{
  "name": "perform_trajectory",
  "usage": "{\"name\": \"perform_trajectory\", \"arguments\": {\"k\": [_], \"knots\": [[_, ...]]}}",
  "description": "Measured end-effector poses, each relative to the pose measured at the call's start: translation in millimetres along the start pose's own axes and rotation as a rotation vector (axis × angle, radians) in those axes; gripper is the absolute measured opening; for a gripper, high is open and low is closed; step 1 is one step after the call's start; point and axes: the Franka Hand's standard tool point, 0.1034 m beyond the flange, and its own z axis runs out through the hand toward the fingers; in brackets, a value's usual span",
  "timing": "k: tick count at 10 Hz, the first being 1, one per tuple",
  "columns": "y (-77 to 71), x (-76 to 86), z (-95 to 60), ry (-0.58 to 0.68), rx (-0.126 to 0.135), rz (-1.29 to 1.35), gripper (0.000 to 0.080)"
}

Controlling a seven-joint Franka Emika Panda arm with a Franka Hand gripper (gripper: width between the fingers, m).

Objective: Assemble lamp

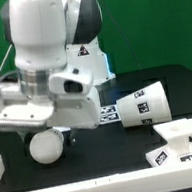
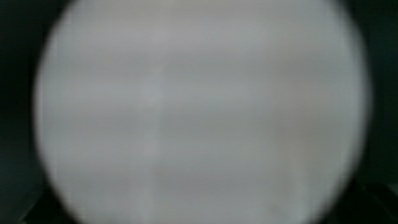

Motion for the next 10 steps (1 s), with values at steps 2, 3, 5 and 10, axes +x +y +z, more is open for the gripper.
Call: {"name": "perform_trajectory", "arguments": {"k": [2, 3, 5, 10], "knots": [[-6.3, -8.3, -27.8, -0.038, 0.007, 0.031, 0.0698], [-8.0, -11.1, -35.2, -0.051, 0.007, 0.050, 0.0698], [-15.5, -19.5, -42.9, -0.068, -0.017, 0.152, 0.0698], [-12.8, -51.1, -59.8, -0.128, -0.116, 0.727, 0.0698]]}}
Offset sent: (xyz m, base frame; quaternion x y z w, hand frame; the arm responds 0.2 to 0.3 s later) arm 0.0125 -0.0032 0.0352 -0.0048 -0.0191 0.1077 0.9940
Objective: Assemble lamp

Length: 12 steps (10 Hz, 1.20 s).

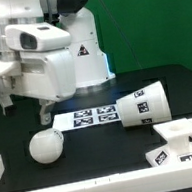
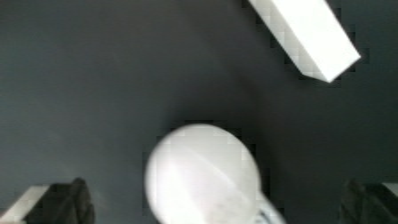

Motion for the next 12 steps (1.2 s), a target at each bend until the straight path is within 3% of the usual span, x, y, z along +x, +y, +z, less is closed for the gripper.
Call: {"name": "perform_trajectory", "arguments": {"k": [2, 4, 5, 12], "knots": [[17.9, 8.3, -1.1, -0.003, -0.009, 0.355, 0.0698], [43.1, 9.6, -6.2, -0.010, -0.035, 0.684, 0.0698], [46.0, 11.5, -5.0, -0.006, -0.050, 0.740, 0.0698], [48.7, 16.0, -2.6, 0.055, -0.043, 1.304, 0.0698]]}}
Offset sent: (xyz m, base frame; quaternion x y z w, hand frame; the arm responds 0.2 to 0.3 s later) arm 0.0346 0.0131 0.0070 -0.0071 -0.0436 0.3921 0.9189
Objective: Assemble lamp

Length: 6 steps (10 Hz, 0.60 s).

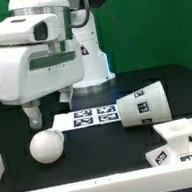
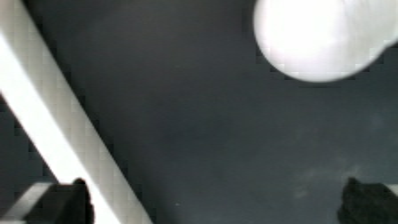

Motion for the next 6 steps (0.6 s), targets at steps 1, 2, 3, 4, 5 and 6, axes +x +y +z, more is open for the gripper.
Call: {"name": "perform_trajectory", "arguments": {"k": [1, 2, 3, 4, 5, 6], "knots": [[-2.4, 0.6, 1.3, 0.009, 0.019, 0.206, 0.0698], [-7.9, -0.8, 4.0, 0.004, 0.058, 0.403, 0.0698], [-12.1, -2.7, 5.9, -0.021, 0.119, 0.567, 0.0698], [-6.2, -2.1, 6.0, -0.017, 0.123, 0.607, 0.0698], [-8.1, -0.2, 6.4, -0.017, 0.125, 0.638, 0.0698], [-9.9, 2.1, 6.7, -0.017, 0.132, 0.717, 0.0698]]}}
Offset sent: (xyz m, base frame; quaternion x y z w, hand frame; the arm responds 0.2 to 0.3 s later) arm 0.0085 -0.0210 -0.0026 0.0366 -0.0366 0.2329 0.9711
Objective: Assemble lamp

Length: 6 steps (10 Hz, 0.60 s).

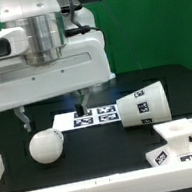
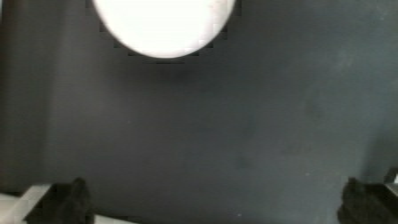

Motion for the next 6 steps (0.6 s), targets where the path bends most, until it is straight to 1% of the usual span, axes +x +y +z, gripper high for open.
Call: {"name": "perform_trajectory", "arguments": {"k": [2, 3, 4, 5, 6], "knots": [[-1.4, 0.3, 0.2, 0.001, 0.005, 0.031, 0.0698], [-0.3, -3.8, 0.7, -0.033, 0.014, 0.047, 0.0698], [10.8, -7.2, 0.1, -0.081, 0.021, 0.102, 0.0698], [19.6, -14.4, 1.5, -0.167, 0.040, 0.150, 0.0698], [26.0, -18.3, 4.1, -0.283, 0.070, 0.178, 0.0698]]}}
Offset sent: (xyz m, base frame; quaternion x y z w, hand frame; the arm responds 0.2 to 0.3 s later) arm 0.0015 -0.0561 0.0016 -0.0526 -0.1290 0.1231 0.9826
